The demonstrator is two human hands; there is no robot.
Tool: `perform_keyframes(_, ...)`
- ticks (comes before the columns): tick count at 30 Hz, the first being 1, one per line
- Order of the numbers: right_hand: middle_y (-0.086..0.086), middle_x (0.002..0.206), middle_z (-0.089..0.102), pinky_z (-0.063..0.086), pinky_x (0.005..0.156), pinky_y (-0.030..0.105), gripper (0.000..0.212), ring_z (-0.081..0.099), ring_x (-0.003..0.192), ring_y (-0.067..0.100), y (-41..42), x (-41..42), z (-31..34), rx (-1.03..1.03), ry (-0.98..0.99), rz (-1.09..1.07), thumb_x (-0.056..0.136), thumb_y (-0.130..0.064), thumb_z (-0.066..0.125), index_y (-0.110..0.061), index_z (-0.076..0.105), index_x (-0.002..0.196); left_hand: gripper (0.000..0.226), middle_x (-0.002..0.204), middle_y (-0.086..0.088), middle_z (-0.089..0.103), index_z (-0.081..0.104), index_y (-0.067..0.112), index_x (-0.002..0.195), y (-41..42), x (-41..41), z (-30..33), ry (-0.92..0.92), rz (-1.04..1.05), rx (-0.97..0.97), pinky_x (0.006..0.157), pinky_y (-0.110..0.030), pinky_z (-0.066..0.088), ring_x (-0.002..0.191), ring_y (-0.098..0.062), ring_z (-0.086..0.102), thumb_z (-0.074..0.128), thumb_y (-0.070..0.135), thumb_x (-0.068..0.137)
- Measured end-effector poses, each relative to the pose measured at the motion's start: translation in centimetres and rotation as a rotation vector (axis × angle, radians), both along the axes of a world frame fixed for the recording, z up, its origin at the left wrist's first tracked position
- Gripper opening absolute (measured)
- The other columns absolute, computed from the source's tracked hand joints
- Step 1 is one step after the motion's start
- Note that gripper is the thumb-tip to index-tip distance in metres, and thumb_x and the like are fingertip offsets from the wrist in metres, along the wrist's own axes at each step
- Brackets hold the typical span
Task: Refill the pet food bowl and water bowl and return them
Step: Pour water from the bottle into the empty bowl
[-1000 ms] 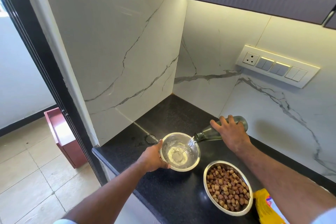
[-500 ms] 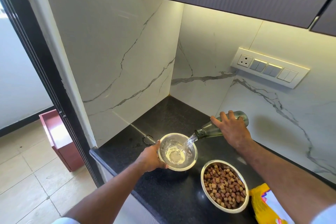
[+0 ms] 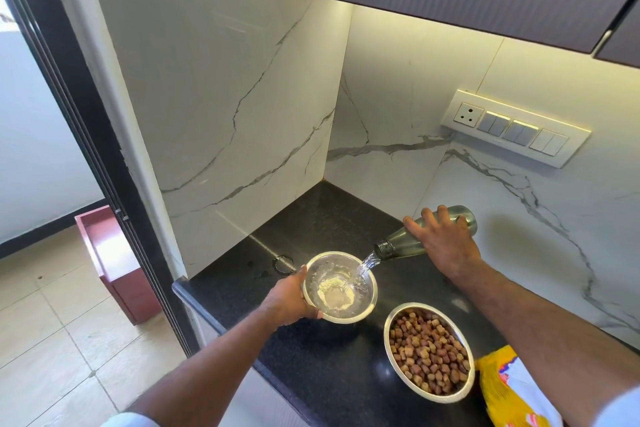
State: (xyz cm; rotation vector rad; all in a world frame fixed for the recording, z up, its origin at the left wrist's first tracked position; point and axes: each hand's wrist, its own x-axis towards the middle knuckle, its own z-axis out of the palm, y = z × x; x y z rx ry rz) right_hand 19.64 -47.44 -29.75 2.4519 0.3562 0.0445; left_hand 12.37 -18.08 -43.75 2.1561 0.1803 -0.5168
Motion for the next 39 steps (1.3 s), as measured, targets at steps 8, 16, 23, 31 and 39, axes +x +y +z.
perform_keyframes(8, 0.017, 0.153, 0.038, 0.052, 0.102, 0.056, 0.093, 0.039, 0.142, 0.041, 0.0, 0.2, -1.4, 0.025, 0.017, -0.006, 0.085, -0.032, 0.081, -0.03, 0.019, 0.154, 0.109, 0.139, 0.002, 0.06, 0.03, 0.029, 0.159, 0.1, 0.0, 0.2, 0.0, -0.001, 0.004, 0.116, -0.043, 0.043, 0.131, -0.019, 0.056, 0.093, 0.029, 0.07)
perform_keyframes(16, 0.017, 0.157, 0.034, 0.049, 0.106, 0.057, 0.092, 0.032, 0.146, 0.042, 0.4, -0.8, -4.9, 0.116, 0.1, -0.019, 0.086, -0.03, 0.08, -0.032, 0.018, 0.154, 0.094, 0.134, 0.006, 0.065, 0.044, 0.034, 0.148, -0.1, -0.3, 1.0, -0.056, 0.02, 0.075, 0.111, -0.039, 0.046, 0.127, -0.018, 0.06, 0.094, 0.029, 0.068)
perform_keyframes(23, 0.013, 0.16, 0.031, 0.046, 0.11, 0.058, 0.09, 0.029, 0.149, 0.039, 0.4, -1.4, -7.5, 0.286, 0.164, -0.092, 0.089, -0.033, 0.076, -0.035, 0.017, 0.156, 0.1, 0.134, 0.001, 0.055, 0.045, 0.032, 0.147, 0.1, 0.4, 1.9, -0.115, 0.007, 0.202, 0.107, -0.037, 0.047, 0.122, -0.018, 0.056, 0.095, 0.042, 0.061)
perform_keyframes(31, 0.0, 0.146, 0.049, 0.059, 0.091, 0.042, 0.101, 0.052, 0.129, 0.024, -0.2, -1.0, -8.5, 0.729, 0.039, -0.257, 0.076, -0.045, 0.085, -0.037, 0.021, 0.155, 0.105, 0.148, -0.001, 0.048, 0.04, 0.033, 0.152, -0.8, 4.0, 3.4, -0.201, 0.027, 0.194, 0.109, -0.043, 0.051, 0.128, -0.019, 0.057, 0.091, 0.057, 0.063)
perform_keyframes(39, -0.006, 0.135, 0.057, 0.053, 0.1, 0.05, 0.097, 0.06, 0.122, 0.025, -2.3, 0.7, -7.9, 1.399, -0.027, -0.532, 0.065, -0.036, 0.095, -0.042, 0.036, 0.142, 0.085, 0.145, 0.0, 0.049, 0.043, 0.031, 0.15, -4.8, 7.3, 4.5, -0.306, -0.058, 0.131, 0.107, -0.037, 0.051, 0.128, -0.017, 0.058, 0.084, 0.048, 0.078)
